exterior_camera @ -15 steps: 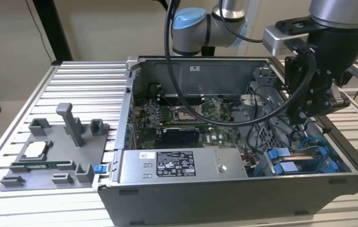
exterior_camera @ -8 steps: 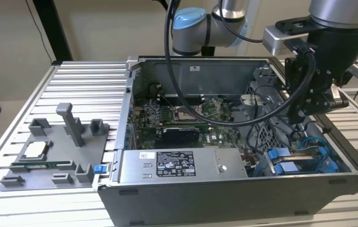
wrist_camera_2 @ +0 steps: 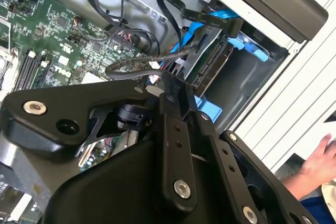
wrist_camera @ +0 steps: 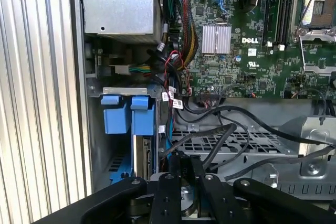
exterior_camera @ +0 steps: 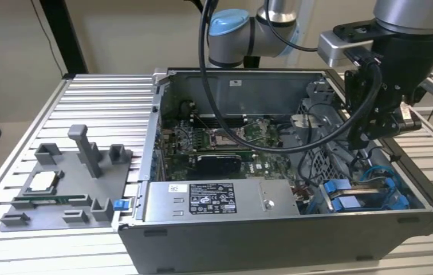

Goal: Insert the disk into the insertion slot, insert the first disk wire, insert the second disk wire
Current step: 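Insert the first disk wire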

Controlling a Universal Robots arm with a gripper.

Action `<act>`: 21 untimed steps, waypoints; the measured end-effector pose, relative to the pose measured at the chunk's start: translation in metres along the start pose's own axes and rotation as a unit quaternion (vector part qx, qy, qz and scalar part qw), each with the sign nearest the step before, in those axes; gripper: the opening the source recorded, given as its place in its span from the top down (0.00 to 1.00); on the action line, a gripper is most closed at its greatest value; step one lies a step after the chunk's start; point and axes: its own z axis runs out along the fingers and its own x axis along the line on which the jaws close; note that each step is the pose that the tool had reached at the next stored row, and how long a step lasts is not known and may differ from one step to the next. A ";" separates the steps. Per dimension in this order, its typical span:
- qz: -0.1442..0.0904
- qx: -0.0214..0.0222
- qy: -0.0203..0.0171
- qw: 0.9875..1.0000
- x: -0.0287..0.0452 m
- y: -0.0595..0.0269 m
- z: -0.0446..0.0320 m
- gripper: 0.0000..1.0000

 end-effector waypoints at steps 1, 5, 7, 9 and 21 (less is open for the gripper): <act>0.000 0.000 0.000 1.000 0.0004 0.0000 0.0000 1.00; 0.000 0.000 0.000 1.000 0.0029 -0.0001 0.0003 1.00; 0.000 0.000 0.000 1.000 0.0051 -0.0004 0.0005 1.00; 0.000 0.000 0.000 1.000 0.0077 -0.0007 0.0007 1.00; 0.000 0.000 0.000 1.000 0.0220 -0.0031 0.0032 1.00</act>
